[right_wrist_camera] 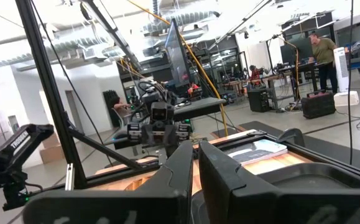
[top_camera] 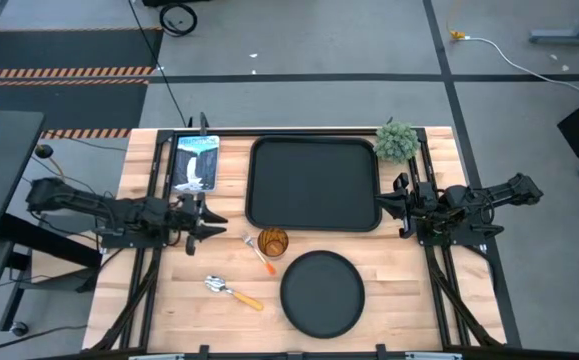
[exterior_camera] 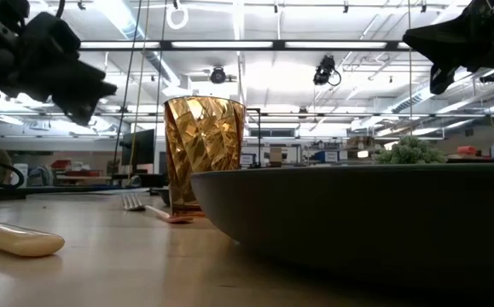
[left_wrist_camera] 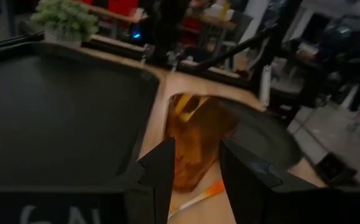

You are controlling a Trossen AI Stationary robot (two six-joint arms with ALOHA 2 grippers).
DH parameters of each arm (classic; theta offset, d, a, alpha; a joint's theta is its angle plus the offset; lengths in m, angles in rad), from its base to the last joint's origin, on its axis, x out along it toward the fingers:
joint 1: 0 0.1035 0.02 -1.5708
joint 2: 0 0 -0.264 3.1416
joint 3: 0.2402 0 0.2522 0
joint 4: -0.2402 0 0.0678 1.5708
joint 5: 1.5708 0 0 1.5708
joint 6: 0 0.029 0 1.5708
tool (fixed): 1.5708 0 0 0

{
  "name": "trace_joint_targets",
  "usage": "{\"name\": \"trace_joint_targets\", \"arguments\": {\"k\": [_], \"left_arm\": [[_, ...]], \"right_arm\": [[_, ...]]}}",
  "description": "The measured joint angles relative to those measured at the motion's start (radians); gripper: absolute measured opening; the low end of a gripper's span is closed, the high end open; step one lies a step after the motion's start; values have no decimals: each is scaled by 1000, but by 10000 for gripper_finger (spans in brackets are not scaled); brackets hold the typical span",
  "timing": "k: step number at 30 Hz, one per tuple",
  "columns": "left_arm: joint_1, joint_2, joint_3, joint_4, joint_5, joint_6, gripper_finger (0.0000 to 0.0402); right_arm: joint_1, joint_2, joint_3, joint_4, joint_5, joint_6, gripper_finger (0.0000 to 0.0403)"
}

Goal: Pick and place plate/cup/fork/spoon on tray
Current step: Put the orange glass on the black tray

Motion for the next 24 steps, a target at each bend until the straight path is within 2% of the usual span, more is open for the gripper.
{"name": "trace_joint_targets", "arguments": {"k": [8, 13, 17, 24], "left_arm": [[0, 157, 3, 278, 18, 80, 132], [-29, 263, 111, 279, 46, 160, 133], [-64, 375, 235, 190, 41, 241, 133], [-32, 563, 468, -98, 30, 244, 133]], "right_arm": [[0, 0, 0, 0, 0, 0, 34], [0, 0, 0, 0, 0, 0, 34], [0, 0, 0, 0, 0, 0, 34], [0, 0, 0, 0, 0, 0, 34]]}}
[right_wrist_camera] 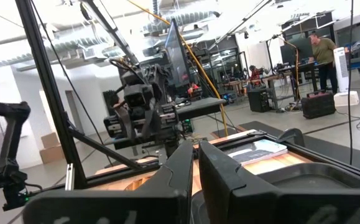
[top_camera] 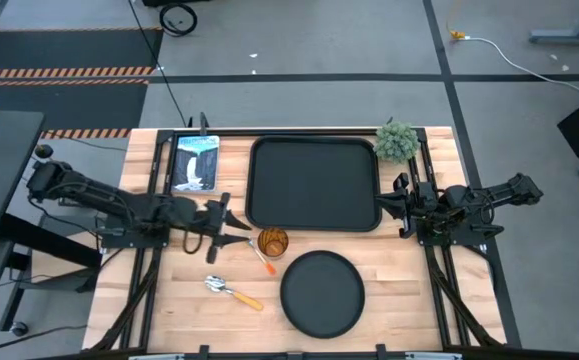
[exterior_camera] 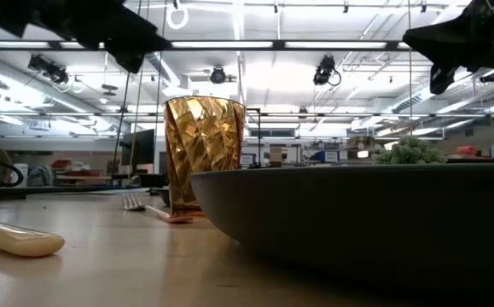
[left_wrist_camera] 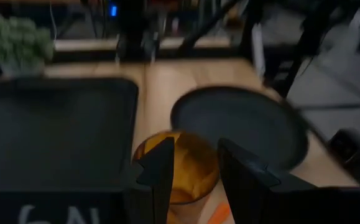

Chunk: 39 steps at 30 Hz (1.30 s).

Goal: Pick and place plate/cup/fork/spoon on tray
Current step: Put the orange glass on the black tray

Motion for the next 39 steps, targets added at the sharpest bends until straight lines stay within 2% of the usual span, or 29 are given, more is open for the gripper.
{"name": "trace_joint_targets", "arguments": {"k": [7, 16, 20, 33, 39], "left_arm": [[73, 175, 143, -210, 4, -12, 137], [126, 321, 265, -352, 56, -58, 209], [135, 360, 326, -416, 58, -62, 220], [146, 617, 573, -638, 37, -8, 171], [146, 680, 629, -685, 26, -7, 136]], "right_arm": [[0, 0, 0, 0, 0, 0, 34], [0, 0, 0, 0, 0, 0, 34], [0, 0, 0, 1, 0, 0, 34], [0, 0, 0, 1, 0, 0, 34], [0, 0, 0, 1, 0, 0, 34]]}}
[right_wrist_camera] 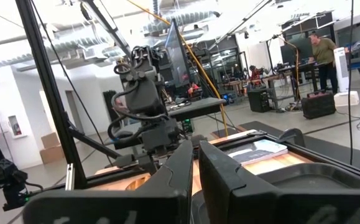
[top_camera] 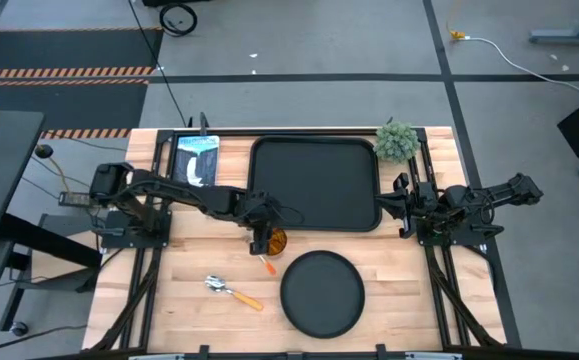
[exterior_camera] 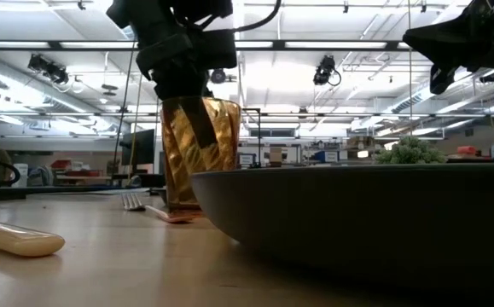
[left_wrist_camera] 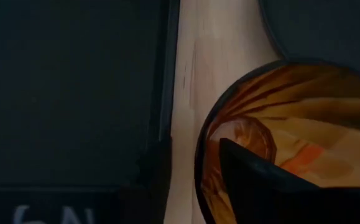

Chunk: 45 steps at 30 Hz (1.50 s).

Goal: Pick and place plate/cup/fork/spoon on tray
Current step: Put the orange glass on the black tray

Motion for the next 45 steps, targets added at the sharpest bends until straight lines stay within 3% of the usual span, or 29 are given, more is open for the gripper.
{"name": "trace_joint_targets", "arguments": {"k": [13, 34, 45], "left_arm": [[0, -1, 11, 1, -32, 2, 19], [54, 2, 204, -28, -46, 92, 23], [207, 62, 228, 329, -12, 255, 24]], "right_arm": [[0, 0, 0, 7, 0, 0, 34], [0, 0, 0, 7, 0, 0, 34], [0, 0, 0, 8, 0, 0, 34]]}}
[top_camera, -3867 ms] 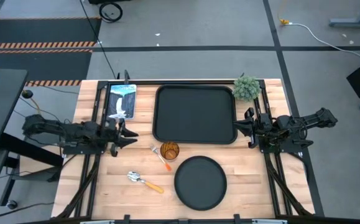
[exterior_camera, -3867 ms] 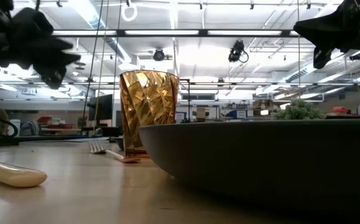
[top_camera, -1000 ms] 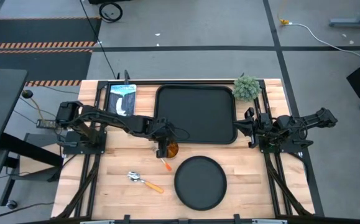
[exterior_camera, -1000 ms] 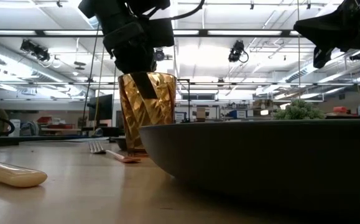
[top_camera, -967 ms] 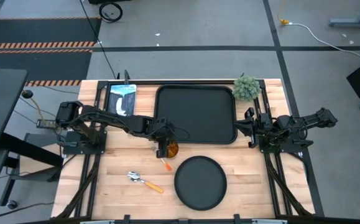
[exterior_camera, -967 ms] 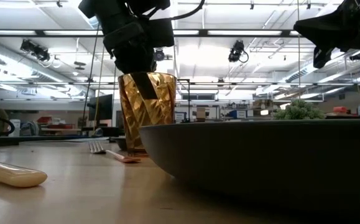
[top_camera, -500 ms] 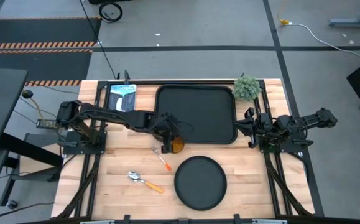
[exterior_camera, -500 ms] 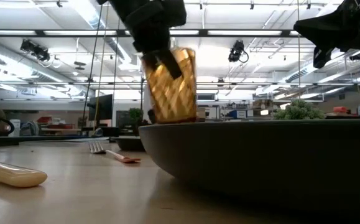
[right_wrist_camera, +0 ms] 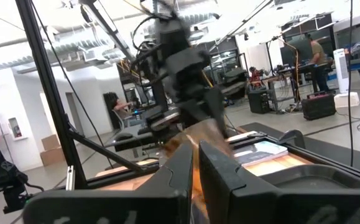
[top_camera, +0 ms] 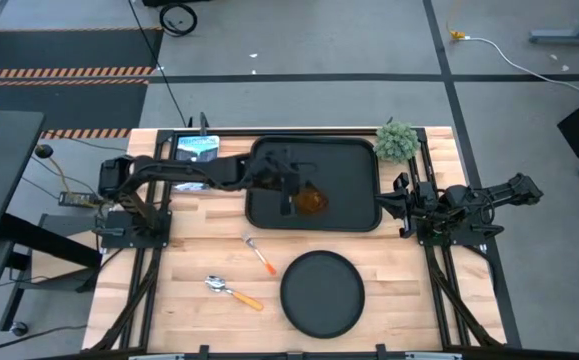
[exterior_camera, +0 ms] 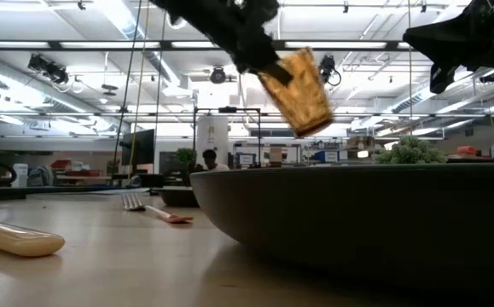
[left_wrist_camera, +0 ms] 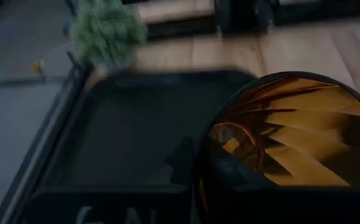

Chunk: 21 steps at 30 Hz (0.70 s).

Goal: Pick and place plate/cup/fork/spoon on tray
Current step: Put the orange glass on the black tray

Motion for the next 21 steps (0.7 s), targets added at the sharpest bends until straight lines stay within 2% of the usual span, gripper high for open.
{"name": "trace_joint_targets", "arguments": {"k": [3, 9, 21], "left_arm": [[46, 50, 8, 35, 47, 0, 24], [97, 178, 119, 36, 55, 7, 24], [166, 523, 593, -78, 57, 110, 24]], "right_arm": [[0, 0, 0, 2, -1, 0, 34], [0, 4, 0, 10, 2, 0, 34], [0, 5, 0, 22, 2, 0, 34]]}}
